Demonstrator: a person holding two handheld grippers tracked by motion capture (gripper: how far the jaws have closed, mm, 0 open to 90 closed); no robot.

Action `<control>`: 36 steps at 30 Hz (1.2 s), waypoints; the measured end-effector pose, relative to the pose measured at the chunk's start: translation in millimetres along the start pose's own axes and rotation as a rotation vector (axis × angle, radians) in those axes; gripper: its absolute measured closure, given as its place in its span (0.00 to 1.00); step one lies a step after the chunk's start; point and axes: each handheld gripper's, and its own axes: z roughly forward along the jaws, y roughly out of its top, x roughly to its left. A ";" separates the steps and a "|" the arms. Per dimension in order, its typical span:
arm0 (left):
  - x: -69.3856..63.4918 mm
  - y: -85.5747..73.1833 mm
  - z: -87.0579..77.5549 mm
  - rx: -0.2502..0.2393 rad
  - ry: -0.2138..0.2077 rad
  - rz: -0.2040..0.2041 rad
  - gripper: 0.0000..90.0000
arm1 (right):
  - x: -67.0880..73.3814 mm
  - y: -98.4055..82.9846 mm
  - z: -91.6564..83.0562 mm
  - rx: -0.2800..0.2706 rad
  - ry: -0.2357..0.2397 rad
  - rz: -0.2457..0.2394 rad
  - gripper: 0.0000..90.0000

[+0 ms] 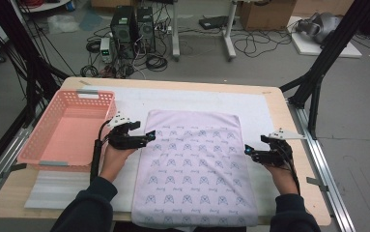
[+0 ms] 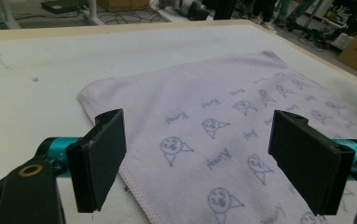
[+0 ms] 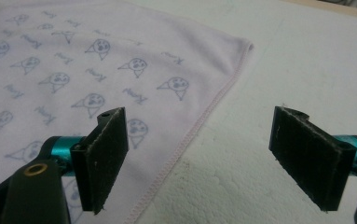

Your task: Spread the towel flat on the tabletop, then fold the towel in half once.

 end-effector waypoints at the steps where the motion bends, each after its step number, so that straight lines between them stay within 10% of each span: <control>1: 0.7 0.0 0.9 -0.003 0.002 -0.001 0.22 | 0.2 0.2 -0.2 -0.003 0.003 0.003 0.20; 36: 55.6 14.8 75.8 0.267 0.183 -0.095 0.40 | -27.3 34.9 97.6 0.193 -0.029 0.130 0.22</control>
